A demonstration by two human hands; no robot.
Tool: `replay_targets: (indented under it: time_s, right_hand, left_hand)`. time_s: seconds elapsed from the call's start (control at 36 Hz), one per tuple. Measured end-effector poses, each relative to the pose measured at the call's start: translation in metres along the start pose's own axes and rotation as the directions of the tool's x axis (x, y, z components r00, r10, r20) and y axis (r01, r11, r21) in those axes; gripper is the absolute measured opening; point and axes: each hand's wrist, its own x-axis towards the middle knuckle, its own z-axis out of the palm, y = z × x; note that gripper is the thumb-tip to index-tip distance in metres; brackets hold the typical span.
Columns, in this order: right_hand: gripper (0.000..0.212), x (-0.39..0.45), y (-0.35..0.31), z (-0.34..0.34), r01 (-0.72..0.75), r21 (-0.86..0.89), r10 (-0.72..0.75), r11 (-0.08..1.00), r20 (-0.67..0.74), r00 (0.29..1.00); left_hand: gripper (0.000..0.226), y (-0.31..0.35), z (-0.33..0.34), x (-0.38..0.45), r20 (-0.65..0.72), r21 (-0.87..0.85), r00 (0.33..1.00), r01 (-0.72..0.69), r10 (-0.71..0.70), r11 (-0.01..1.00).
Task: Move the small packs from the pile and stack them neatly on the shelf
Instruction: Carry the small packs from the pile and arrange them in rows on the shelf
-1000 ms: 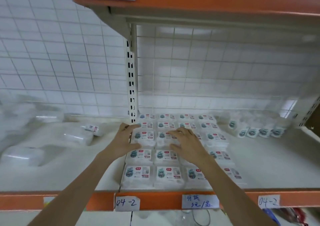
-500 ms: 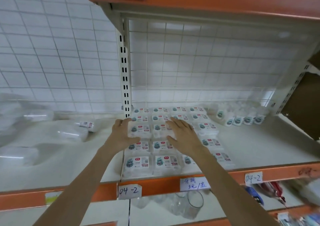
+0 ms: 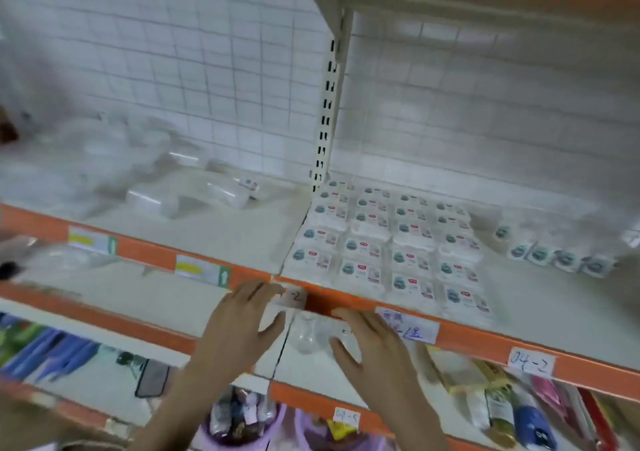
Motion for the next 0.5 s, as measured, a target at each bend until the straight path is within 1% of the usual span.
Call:
replay_targets:
  time_s: [0.06,0.08,0.14,0.19,0.25,0.28,0.33,0.42,0.5]
  right_hand:
    - [0.031,-0.017,0.004,0.010,0.006,0.024,-0.008,1.000,0.053,0.999]
    - [0.032,-0.026,0.007,0.014,0.013,0.036,-0.016,0.999,0.103,0.995]
    - [0.032,-0.040,0.009,0.019,0.054,0.047,-0.062,0.997,0.176,0.982]
    - [0.034,-0.049,0.008,0.022,0.079,0.106,-0.107,0.991,0.290,0.951]
    - [0.042,-0.054,0.005,0.025,0.116,0.181,-0.176,0.977,0.358,0.917]
    - [0.046,-0.055,0.001,0.026,0.136,0.199,-0.204,0.971,0.384,0.901]
    - [0.051,-0.058,-0.009,0.031,0.162,0.226,-0.246,0.961,0.422,0.873]
    - [0.062,-0.061,-0.031,0.041,0.198,0.292,-0.312,0.936,0.419,0.853]
    - [0.050,-0.058,-0.062,0.044,0.284,0.316,-0.404,0.905,0.430,0.807]
  left_hand:
    - [0.034,0.006,0.004,-0.029,0.028,0.041,0.997,0.073,-0.074,0.996]
    - [0.034,0.009,0.005,-0.042,0.046,0.061,0.993,0.108,-0.111,0.992]
    - [0.032,0.016,0.004,-0.068,0.065,0.118,0.979,0.185,-0.194,0.976]
    - [0.027,0.021,0.002,-0.092,0.045,0.165,0.965,0.248,-0.258,0.955]
    - [0.035,0.027,-0.002,-0.117,0.039,0.187,0.949,0.301,-0.313,0.935]
    - [0.035,0.030,-0.006,-0.129,0.033,0.194,0.937,0.336,-0.348,0.922]
    - [0.034,0.035,-0.014,-0.151,0.012,0.224,0.911,0.400,-0.413,0.889]
    - [0.036,0.039,-0.030,-0.177,-0.040,0.288,0.880,0.464,-0.474,0.838]
    - [0.030,0.035,-0.051,-0.199,-0.113,0.335,0.841,0.533,-0.529,0.777]
